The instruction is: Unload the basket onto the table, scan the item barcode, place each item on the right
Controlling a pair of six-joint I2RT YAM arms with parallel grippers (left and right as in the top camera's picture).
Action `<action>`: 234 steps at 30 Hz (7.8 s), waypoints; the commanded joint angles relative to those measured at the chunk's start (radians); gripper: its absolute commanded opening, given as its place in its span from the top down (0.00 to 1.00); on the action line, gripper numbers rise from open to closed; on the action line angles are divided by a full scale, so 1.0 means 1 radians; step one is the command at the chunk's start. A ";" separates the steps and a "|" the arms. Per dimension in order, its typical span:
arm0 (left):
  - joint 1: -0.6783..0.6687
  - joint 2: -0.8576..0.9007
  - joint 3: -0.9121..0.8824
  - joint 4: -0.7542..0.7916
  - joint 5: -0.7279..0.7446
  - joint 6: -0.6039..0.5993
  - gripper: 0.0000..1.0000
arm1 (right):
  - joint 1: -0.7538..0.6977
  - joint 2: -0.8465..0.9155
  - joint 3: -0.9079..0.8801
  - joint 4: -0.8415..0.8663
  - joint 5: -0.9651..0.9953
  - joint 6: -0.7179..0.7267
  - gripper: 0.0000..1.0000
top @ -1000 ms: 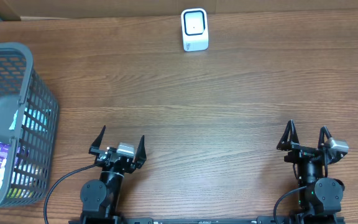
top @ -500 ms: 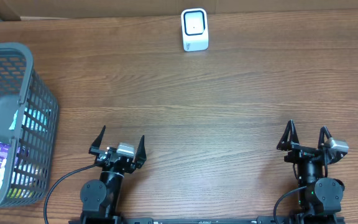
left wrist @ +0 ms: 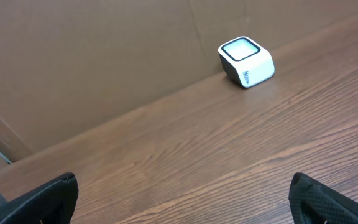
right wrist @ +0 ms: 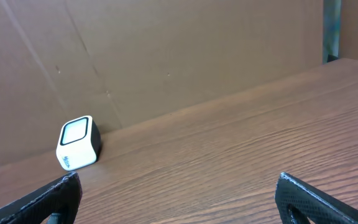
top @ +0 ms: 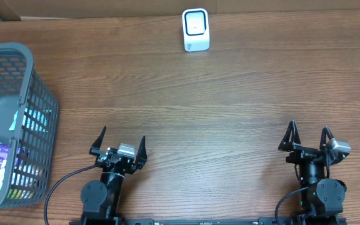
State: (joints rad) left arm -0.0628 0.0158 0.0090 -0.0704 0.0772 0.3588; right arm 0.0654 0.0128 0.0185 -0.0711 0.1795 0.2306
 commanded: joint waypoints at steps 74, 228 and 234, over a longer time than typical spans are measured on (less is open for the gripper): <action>0.010 0.705 0.974 -0.486 0.213 -0.247 0.00 | -0.004 0.434 0.718 -0.348 -0.449 -0.023 0.00; 0.956 1.878 2.151 -1.374 -0.147 -0.874 0.96 | 0.003 1.144 1.122 -0.863 -0.572 0.000 0.02; 0.919 1.868 2.216 -1.407 -0.146 -0.852 0.96 | 0.003 1.144 1.122 -0.868 -0.565 0.000 0.02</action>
State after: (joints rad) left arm 0.8730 1.9171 2.1757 -1.4761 -0.0780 -0.5350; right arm 0.0662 1.1599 1.1183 -0.9367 -0.3927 0.2390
